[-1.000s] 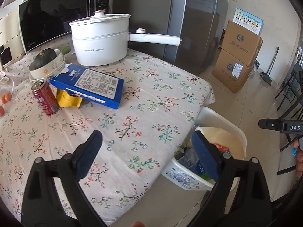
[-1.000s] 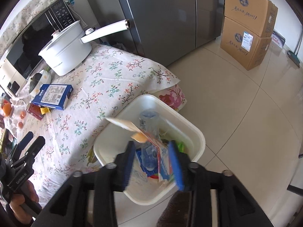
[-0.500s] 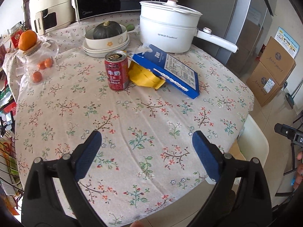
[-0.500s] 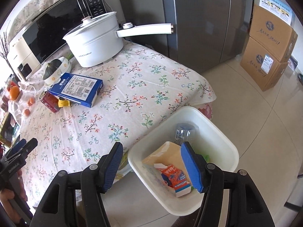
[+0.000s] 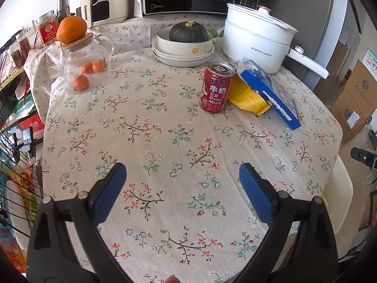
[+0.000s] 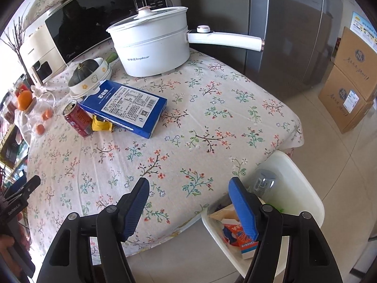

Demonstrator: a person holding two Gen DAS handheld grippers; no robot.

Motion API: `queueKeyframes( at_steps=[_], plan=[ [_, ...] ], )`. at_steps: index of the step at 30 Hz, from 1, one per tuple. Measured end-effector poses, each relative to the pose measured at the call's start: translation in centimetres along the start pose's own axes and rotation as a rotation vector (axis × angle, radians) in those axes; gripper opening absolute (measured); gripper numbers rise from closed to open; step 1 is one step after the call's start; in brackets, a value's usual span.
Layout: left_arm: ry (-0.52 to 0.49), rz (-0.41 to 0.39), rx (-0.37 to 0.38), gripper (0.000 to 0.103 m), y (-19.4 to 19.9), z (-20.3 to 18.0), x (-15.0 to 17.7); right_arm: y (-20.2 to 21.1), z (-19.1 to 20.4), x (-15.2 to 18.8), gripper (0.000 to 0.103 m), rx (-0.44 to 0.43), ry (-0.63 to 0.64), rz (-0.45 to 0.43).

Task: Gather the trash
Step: 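Grasp the red milk can with the left tool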

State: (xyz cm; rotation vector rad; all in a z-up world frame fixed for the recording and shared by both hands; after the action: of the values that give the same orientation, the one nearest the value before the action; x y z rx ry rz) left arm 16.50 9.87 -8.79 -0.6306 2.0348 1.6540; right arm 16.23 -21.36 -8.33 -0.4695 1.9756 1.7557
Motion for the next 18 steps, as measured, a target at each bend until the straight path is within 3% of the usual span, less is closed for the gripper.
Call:
queueKeyframes(
  at_steps=[7,13,18],
  plan=[
    [-0.008,-0.01,0.007,0.096,-2.3,1.0,-2.1,-1.7,3.0,-1.9,0.072,0.02,0.06,-0.03],
    [-0.048,-0.047,0.036,0.094,-5.3,-0.4,-5.0,-4.0,4.4,-3.4,0.072,0.024,0.091,-0.029],
    [-0.025,-0.099,0.12,0.088,-7.6,-2.0,-6.9,-5.6,4.5,-4.2,0.072,0.026,0.098,-0.011]
  ],
)
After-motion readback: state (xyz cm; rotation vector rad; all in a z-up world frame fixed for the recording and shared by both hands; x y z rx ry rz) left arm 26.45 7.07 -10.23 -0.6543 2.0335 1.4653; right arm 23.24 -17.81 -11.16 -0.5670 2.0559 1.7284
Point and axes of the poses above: each gripper's, at about its wrist camera, not at the fingertips, and y roughly against the way its jaws point, z to its left, x to its underside, the point moved 3 cm from there along -y, roughly the way its jaws point, and after that the axes turned 10 degrees about x, right-handed, at the moved point
